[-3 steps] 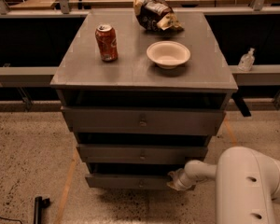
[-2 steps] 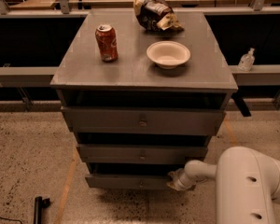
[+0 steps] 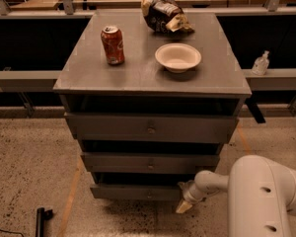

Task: Open bottom drawer

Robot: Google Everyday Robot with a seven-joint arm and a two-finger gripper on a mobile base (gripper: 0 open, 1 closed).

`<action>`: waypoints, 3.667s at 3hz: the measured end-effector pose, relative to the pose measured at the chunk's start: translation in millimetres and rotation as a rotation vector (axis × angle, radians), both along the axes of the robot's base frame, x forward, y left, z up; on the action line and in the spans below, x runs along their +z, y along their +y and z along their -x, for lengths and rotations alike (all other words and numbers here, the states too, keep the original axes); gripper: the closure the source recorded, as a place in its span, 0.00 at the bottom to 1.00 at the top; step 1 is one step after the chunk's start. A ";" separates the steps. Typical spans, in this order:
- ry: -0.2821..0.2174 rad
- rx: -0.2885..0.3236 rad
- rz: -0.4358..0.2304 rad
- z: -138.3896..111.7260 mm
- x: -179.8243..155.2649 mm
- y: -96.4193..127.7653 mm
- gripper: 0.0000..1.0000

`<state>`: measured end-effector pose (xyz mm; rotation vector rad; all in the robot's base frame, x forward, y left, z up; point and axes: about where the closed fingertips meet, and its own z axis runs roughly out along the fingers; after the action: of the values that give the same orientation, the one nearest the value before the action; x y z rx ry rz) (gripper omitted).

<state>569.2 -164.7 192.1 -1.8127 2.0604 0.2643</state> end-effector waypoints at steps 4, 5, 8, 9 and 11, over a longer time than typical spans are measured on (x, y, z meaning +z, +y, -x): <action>0.333 0.034 -0.088 70.0 6.2 33.5 0.64; 0.333 0.034 -0.088 70.0 6.2 33.5 0.87; 0.334 0.034 -0.088 69.7 6.2 33.4 0.59; 0.334 0.034 -0.088 69.7 6.2 33.4 0.36; 0.334 0.034 -0.088 69.9 6.3 33.3 0.02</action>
Offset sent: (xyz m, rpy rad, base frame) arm -0.1289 0.0558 0.0258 0.1461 0.6019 0.0780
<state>499.4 -131.3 198.4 -1.8521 2.1951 0.6982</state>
